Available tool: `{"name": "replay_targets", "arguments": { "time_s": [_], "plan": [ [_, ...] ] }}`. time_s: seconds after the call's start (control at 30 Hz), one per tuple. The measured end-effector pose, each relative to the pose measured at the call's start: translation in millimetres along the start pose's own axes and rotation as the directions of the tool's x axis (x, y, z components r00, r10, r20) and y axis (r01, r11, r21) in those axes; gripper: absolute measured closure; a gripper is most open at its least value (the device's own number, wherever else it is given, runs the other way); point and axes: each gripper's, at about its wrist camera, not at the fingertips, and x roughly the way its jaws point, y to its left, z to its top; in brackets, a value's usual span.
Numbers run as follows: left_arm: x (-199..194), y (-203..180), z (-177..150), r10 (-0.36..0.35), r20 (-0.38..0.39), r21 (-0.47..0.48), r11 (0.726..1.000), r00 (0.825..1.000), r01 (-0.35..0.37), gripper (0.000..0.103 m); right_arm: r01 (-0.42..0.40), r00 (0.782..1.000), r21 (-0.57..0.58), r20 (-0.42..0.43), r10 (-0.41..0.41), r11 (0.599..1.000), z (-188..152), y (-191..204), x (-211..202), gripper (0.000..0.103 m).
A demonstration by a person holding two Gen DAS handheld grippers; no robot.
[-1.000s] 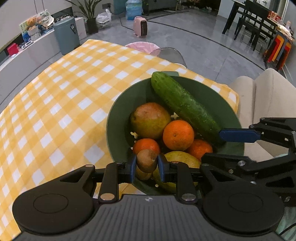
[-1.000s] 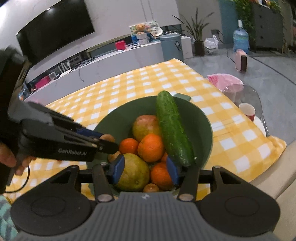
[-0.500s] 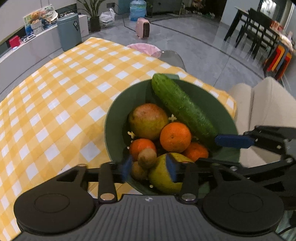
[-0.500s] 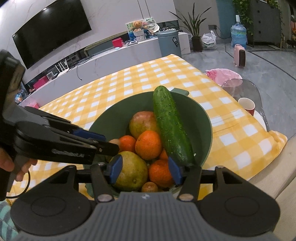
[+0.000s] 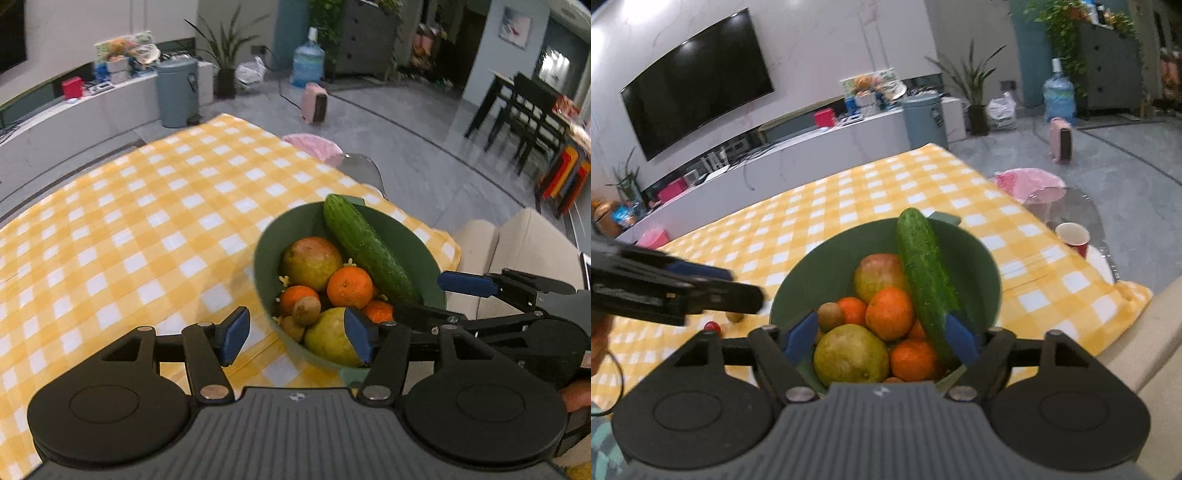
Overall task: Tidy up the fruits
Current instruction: 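Move both tools back toward the red tomato and last kiwi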
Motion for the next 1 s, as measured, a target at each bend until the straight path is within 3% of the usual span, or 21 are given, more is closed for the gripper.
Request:
{"name": "replay_targets", "arguments": {
  "time_s": [0.37,0.6,0.8,1.0],
  "plan": [
    [-45,27,-35,0.118,0.033,-0.086,0.990,0.992,-0.115,0.034,0.013,0.998,-0.067,0.057,-0.009,0.998,-14,43,-21,0.016],
    [-64,47,-56,0.171,0.074,-0.137,0.978,0.983,-0.160,0.032,-0.024,1.000,-0.140,0.000,0.024,0.990,-24,81,-16,0.008],
    [-72,66,-72,0.185,0.087,-0.182,0.969,0.979,-0.167,0.031,-0.064,0.997,-0.191,-0.044,0.057,0.979,-34,107,-10,0.007],
    [-74,83,-81,0.157,0.091,-0.213,0.968,0.983,-0.135,0.031,-0.094,0.994,-0.235,-0.081,0.077,0.967,-41,125,4,0.007]
  ]
}}
